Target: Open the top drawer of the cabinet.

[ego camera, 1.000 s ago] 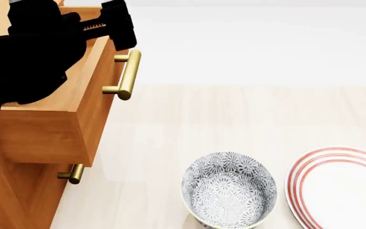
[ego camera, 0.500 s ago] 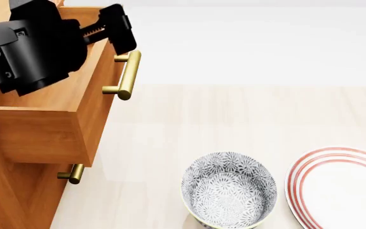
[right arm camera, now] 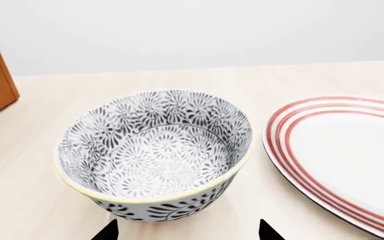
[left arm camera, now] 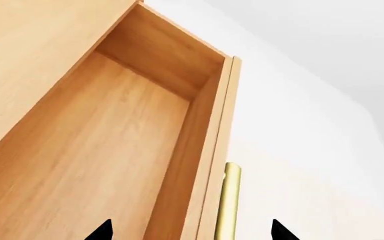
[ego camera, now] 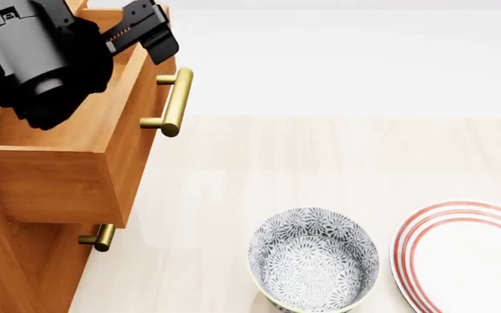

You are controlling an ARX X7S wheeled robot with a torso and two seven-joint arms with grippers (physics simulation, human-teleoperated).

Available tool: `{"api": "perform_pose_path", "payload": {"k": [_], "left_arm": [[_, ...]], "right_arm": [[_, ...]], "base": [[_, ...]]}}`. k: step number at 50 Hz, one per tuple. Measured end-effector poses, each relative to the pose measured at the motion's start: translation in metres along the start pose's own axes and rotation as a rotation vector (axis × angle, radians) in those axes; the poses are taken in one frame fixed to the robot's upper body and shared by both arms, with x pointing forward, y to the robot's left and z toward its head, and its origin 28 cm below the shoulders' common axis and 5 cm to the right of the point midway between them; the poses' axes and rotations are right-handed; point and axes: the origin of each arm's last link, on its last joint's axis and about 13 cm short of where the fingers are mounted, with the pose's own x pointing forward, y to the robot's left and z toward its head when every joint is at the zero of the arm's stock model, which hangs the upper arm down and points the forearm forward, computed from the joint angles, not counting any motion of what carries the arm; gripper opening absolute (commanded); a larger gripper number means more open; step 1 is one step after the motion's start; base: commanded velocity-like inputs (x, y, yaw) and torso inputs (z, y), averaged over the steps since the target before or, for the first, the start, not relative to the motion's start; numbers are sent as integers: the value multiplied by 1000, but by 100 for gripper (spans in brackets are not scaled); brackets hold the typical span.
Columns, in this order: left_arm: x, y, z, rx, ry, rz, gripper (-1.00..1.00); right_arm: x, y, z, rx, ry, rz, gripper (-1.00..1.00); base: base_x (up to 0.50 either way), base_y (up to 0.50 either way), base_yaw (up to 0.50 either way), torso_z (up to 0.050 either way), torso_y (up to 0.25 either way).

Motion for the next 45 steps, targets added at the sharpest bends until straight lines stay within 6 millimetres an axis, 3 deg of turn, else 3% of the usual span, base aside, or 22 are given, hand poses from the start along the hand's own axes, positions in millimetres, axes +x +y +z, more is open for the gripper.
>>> {"api": "perform_pose_path", "payload": {"k": [45], "left_arm": [[0, -7, 6, -219, 179, 16, 100]], "right_arm": [[1, -1, 0, 4, 7, -8, 100]], "base": [[0, 0, 0, 0, 0]]}}
